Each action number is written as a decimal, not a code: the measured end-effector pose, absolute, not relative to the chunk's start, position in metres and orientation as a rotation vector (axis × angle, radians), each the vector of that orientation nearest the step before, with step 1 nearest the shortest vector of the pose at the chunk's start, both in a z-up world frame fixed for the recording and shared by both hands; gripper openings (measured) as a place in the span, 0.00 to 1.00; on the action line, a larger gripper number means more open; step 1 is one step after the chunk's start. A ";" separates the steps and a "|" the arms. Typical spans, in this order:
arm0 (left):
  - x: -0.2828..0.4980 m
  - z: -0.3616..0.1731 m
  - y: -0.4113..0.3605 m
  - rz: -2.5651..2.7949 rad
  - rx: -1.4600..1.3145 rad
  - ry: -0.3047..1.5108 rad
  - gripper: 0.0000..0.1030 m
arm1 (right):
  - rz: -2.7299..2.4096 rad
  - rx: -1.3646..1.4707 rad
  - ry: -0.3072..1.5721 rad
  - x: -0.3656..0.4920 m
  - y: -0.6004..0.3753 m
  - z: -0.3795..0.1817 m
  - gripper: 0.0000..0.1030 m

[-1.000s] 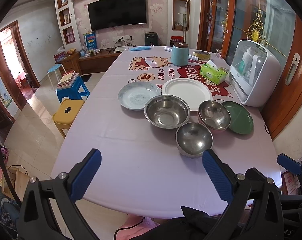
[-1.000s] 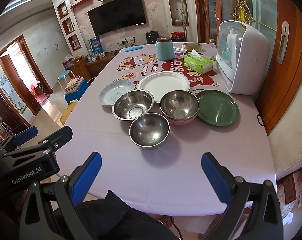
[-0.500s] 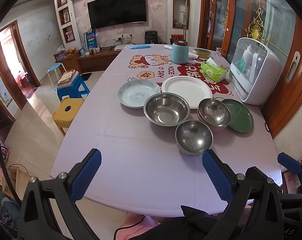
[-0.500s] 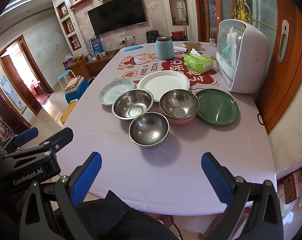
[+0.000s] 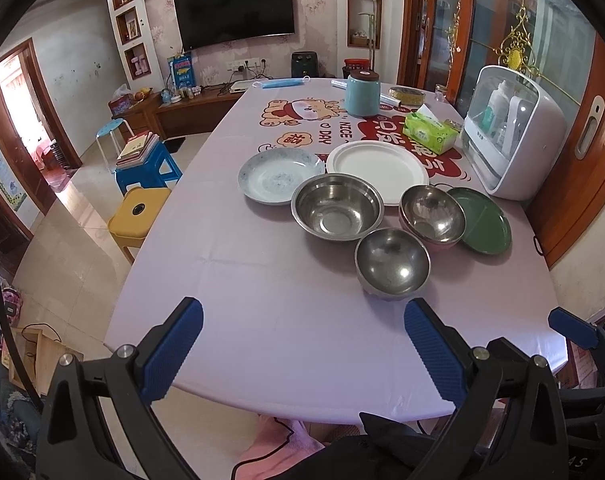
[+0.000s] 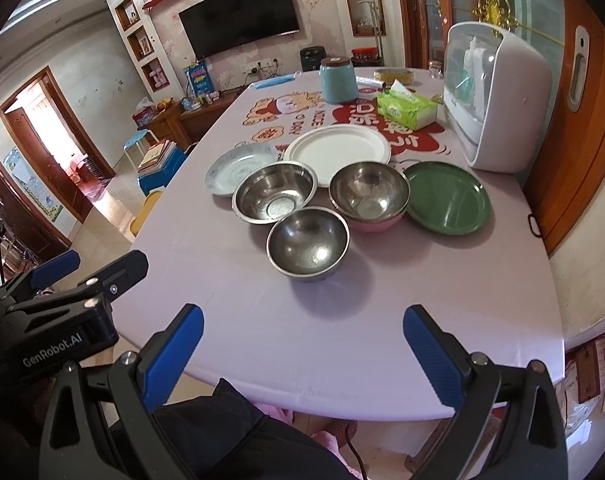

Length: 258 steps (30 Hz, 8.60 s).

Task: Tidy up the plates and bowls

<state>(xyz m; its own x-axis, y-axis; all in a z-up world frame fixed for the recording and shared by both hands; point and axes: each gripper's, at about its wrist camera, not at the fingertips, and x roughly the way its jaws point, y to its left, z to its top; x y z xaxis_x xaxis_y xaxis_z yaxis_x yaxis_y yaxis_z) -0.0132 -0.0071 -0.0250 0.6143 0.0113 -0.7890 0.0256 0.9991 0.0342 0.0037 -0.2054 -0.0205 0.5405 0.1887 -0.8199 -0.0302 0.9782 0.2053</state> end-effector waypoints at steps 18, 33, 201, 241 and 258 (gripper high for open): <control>0.007 -0.021 0.007 -0.069 0.052 0.965 0.97 | 0.044 0.163 1.018 0.007 -0.202 -0.020 0.98; 0.088 -0.006 0.034 -0.252 0.040 0.968 0.97 | -0.143 0.224 0.935 0.050 -0.190 0.004 0.97; 0.435 -0.080 -0.066 -0.334 0.057 1.184 0.24 | 0.178 0.579 0.977 0.312 -0.355 -0.124 0.17; 0.204 -0.041 0.039 -0.236 -0.056 1.175 0.24 | 0.240 0.466 0.908 0.156 -0.271 -0.053 0.17; 0.119 -0.076 0.108 -0.221 -0.135 1.202 0.24 | 0.248 0.423 0.984 0.084 -0.206 -0.066 0.17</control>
